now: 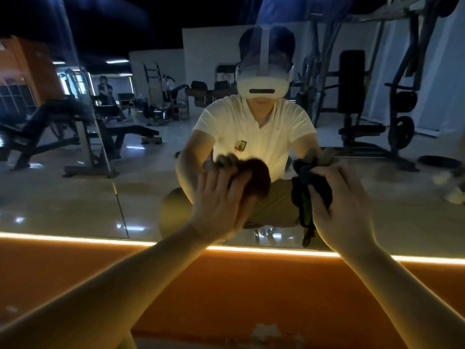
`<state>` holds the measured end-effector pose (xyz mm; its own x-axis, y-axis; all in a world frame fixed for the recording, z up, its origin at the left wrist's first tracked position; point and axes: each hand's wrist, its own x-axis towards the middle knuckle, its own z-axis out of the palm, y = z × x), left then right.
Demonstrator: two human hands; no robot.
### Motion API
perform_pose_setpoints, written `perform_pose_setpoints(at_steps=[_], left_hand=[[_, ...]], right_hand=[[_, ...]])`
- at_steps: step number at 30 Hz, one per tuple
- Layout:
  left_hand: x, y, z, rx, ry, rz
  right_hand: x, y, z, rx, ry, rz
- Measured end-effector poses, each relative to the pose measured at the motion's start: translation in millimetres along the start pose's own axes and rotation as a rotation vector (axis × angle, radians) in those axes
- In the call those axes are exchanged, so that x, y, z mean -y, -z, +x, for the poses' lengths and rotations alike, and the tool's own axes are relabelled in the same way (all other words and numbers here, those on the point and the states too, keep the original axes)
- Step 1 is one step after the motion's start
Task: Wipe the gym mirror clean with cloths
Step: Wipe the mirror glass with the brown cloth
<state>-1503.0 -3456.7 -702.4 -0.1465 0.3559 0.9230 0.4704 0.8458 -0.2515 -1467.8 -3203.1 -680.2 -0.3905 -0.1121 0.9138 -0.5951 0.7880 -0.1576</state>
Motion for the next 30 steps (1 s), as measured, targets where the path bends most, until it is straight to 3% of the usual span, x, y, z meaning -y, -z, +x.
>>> perform_pose_setpoints(at_steps=[4, 8, 17, 19, 26, 28, 30], left_hand=[[-42, -12, -88, 0.340, -0.366, 0.066], [-23, -9, -73, 0.366, -0.589, 0.105], [-22, 1, 57, -0.082, 0.025, 0.086], [-38, -9, 32, -0.040, -0.003, 0.030], [-94, -30, -71, 0.370, -0.344, 0.009], [-91, -26, -61, 0.411, -0.409, 0.033], [-85, -16, -30, 0.353, -0.341, 0.008]], right_hand=[[-15, 5, -4, 0.038, 0.039, -0.008], [-30, 12, -3, 0.054, 0.030, -0.007], [-48, 18, 0, -0.027, 0.064, 0.049], [-51, 21, -1, -0.023, 0.078, 0.071], [-68, 37, -8, -0.004, 0.072, 0.069], [-75, 42, -12, -0.007, 0.070, 0.110], [-81, 46, -14, -0.027, 0.066, 0.150]])
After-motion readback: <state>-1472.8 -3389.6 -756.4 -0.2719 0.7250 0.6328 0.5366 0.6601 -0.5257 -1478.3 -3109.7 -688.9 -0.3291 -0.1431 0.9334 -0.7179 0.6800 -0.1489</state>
